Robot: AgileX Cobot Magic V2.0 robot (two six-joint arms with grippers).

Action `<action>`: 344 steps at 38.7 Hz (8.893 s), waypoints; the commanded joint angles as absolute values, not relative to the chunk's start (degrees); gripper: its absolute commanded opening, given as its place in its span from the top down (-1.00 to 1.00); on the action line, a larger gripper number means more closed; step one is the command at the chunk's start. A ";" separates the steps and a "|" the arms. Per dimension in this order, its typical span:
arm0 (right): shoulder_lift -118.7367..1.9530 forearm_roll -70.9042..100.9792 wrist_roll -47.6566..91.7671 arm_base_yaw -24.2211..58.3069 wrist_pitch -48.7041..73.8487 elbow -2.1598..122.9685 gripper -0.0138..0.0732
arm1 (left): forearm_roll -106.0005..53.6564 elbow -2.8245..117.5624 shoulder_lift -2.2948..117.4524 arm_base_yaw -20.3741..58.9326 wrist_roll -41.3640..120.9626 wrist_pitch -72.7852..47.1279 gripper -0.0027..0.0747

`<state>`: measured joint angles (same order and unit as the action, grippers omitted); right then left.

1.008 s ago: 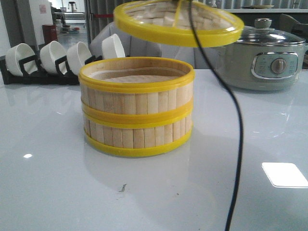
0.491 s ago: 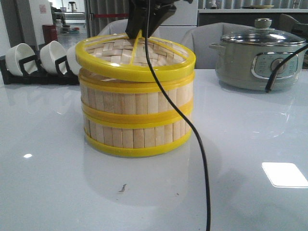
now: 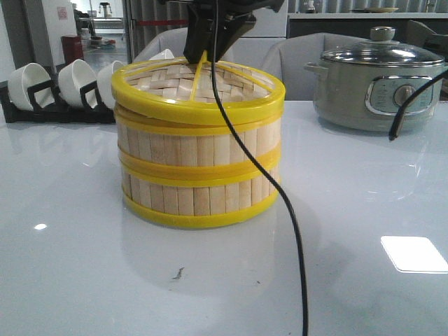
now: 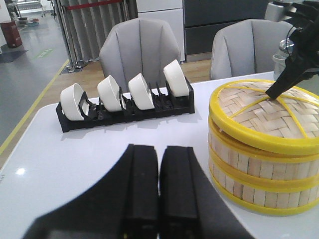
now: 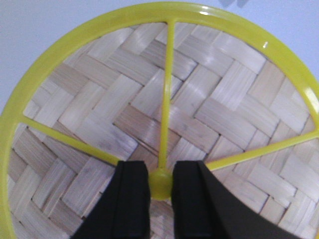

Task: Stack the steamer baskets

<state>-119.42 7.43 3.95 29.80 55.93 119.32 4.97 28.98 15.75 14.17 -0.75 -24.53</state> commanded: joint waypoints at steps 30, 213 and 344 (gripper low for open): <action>-117.46 7.65 4.13 29.79 51.84 121.49 0.03 | 5.01 30.55 16.44 14.16 -1.29 -19.29 0.71; -17.56 4.77 4.13 -4.19 23.60 20.55 0.53 | 5.14 30.55 16.44 14.16 -1.29 -19.19 0.71; -17.56 4.77 4.13 -4.19 23.59 20.55 0.53 | -3.02 -0.38 -1.03 -3.39 -1.29 3.11 0.71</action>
